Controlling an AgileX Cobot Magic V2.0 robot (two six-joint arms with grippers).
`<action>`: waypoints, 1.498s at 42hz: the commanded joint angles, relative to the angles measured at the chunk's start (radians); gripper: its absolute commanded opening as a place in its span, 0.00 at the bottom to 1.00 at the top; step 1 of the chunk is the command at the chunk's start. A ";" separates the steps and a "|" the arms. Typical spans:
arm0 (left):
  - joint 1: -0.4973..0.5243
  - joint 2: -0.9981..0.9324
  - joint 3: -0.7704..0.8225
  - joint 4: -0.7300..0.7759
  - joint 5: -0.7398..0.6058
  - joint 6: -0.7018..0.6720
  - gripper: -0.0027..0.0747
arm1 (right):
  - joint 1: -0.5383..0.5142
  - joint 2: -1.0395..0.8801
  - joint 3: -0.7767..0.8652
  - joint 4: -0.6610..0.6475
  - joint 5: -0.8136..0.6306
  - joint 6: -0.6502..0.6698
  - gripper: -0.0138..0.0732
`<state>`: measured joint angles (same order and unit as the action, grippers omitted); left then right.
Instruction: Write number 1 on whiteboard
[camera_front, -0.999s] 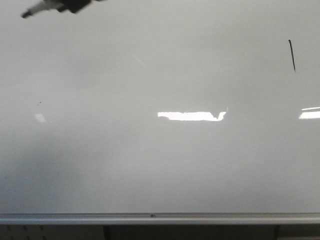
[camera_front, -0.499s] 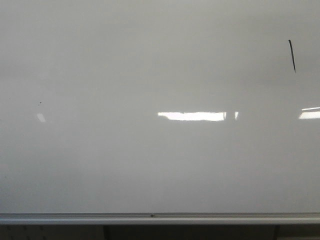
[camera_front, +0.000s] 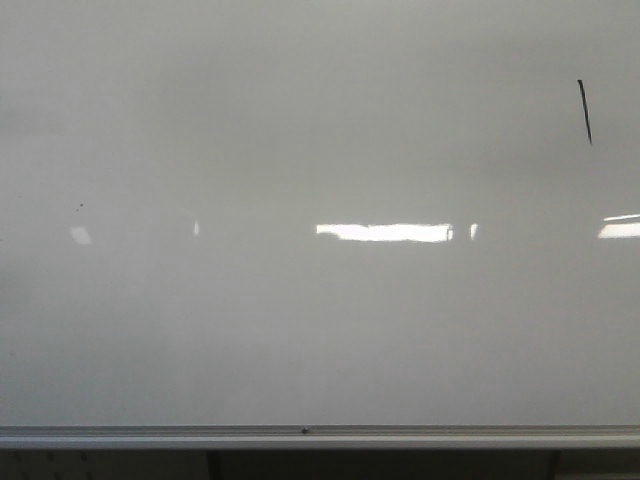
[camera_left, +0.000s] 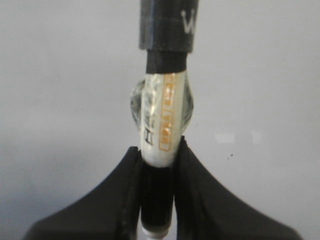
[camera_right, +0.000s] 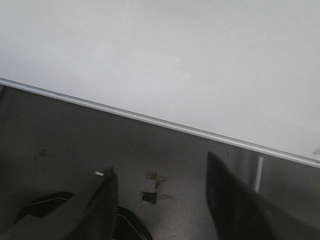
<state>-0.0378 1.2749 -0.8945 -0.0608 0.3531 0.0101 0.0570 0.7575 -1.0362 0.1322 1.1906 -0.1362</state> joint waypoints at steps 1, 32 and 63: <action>0.000 0.034 -0.026 -0.015 -0.149 0.006 0.09 | -0.005 -0.003 -0.022 -0.002 -0.059 -0.002 0.65; 0.000 0.285 -0.081 -0.018 -0.253 0.006 0.25 | -0.005 -0.003 -0.022 -0.002 -0.057 -0.002 0.65; 0.000 0.101 -0.116 0.040 0.091 0.016 0.63 | -0.005 -0.003 -0.022 -0.025 -0.049 -0.002 0.65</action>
<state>-0.0378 1.4936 -0.9758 -0.0242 0.4171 0.0244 0.0570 0.7575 -1.0362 0.1223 1.1906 -0.1362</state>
